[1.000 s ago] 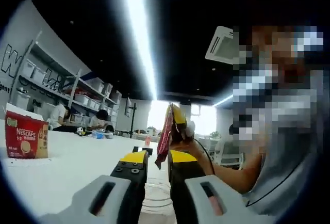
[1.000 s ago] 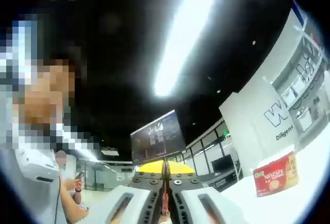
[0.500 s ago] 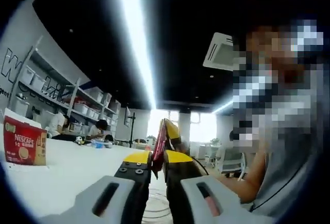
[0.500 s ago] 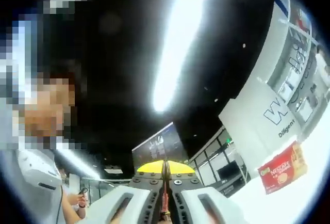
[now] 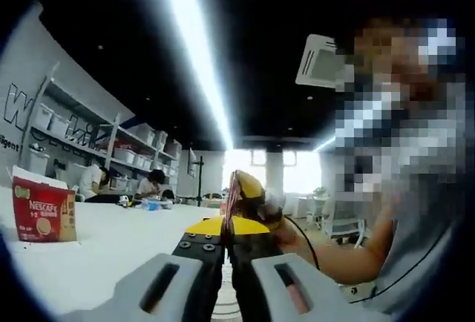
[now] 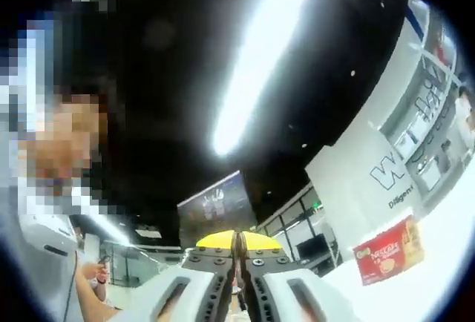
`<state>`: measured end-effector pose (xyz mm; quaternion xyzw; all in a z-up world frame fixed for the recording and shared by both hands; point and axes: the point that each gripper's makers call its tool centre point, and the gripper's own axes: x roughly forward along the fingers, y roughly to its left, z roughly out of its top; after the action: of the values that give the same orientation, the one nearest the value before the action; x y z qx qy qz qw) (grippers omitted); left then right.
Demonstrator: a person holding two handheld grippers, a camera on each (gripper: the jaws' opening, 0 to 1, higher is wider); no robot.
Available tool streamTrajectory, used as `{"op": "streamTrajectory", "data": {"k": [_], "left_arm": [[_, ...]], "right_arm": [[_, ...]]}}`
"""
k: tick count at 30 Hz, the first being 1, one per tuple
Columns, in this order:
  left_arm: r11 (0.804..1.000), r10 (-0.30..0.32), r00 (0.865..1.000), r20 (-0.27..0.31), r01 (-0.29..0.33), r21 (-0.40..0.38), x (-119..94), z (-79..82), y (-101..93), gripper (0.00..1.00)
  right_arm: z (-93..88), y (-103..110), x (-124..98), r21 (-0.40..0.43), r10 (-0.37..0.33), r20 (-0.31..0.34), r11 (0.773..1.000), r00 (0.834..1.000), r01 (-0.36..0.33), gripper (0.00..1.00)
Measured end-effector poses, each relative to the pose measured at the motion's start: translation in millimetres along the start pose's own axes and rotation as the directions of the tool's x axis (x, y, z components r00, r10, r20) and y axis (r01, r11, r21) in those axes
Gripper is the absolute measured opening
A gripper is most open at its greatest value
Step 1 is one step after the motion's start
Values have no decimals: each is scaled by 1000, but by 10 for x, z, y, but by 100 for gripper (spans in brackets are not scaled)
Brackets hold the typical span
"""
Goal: Tear open the coffee pouch, take out the coffee, and pour the coffee from the pouch into the cup
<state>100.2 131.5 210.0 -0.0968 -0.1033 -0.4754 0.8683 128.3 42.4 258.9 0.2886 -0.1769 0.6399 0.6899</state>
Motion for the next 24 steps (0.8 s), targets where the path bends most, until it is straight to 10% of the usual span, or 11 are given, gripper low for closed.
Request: {"op": "streamTrajectory", "data": {"k": [11, 24], "left_arm": [[971, 226, 970, -86, -217, 104, -85, -66, 66, 4], [942, 335, 942, -27, -334, 36, -276, 6, 76, 4]], "right_arm": [[8, -97, -160, -83, -59, -61, 995, 996, 54, 16], [-119, -140, -284, -62, -71, -85, 996, 994, 66, 16]]}}
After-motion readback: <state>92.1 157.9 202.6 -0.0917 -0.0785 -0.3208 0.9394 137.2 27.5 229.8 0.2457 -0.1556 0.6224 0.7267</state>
